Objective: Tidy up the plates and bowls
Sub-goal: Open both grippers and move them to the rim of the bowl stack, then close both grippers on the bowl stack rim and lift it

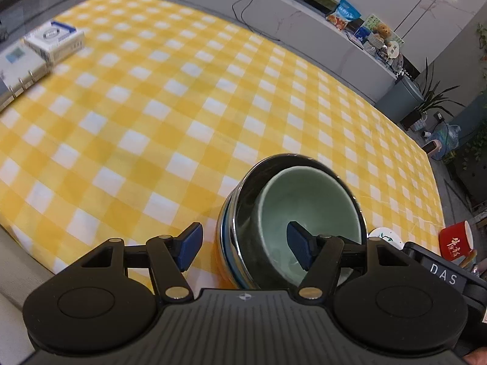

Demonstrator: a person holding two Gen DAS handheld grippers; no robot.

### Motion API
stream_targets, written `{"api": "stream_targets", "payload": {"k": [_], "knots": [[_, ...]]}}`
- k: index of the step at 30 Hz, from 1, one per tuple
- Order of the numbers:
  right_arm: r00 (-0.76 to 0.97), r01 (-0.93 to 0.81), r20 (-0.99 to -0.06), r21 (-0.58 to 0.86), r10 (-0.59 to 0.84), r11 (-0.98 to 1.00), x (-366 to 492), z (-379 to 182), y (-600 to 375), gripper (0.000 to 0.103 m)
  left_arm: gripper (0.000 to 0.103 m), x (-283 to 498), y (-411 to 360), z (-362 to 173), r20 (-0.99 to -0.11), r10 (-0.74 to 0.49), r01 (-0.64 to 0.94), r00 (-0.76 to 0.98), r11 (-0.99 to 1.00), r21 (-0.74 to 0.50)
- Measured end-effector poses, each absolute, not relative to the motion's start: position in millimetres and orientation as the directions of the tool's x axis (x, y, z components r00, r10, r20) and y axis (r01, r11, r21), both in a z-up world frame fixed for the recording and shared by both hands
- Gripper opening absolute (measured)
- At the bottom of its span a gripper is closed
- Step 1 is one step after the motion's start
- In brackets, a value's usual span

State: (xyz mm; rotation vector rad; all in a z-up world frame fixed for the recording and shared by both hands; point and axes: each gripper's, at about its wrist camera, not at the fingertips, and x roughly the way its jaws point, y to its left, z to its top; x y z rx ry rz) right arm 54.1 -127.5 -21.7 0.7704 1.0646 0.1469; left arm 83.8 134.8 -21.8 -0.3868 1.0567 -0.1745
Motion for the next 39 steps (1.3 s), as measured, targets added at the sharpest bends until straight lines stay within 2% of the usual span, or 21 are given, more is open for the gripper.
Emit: {"api": "stream_targets", "payload": {"k": [4,7,12,13,17,26,39], "knots": [[0.479,0.266,-0.74,0.634,0.471,0.726,62,-30,-123,0.066,0.071,90,139,-34,-0.806,-0.376,-0.056,0.458,0.892,-0.448],[0.464,0.28,-0.741,0.643,0.486,0.713,66,-37,-121,0.066,0.069,93,140,-39,-0.804,-0.385,-0.057,0.453,0.888,-0.457],[0.459,0.288,-0.741,0.647,0.491,0.706,69,-43,-121,0.06,0.063,98,142,-44,-0.797,-0.409,-0.057,0.444,0.875,-0.48],[0.455,0.286,-0.739,0.649,0.497,0.705,70,-44,-120,0.056,0.061,98,142,-45,-0.797,-0.41,-0.055,0.444,0.875,-0.481],[0.456,0.283,-0.733,0.657,0.505,0.698,67,-45,-123,0.052,0.051,98,143,-46,-0.803,-0.405,-0.058,0.438,0.878,-0.475],[0.462,0.285,-0.738,0.648,0.491,0.706,64,-44,-123,0.047,0.051,97,137,-44,-0.81,-0.385,-0.038,0.442,0.894,-0.446],[0.461,0.311,-0.74,0.652,0.49,0.692,51,-37,-136,0.045,0.051,85,123,-31,-0.811,-0.385,-0.004,0.44,0.902,-0.431]]}}
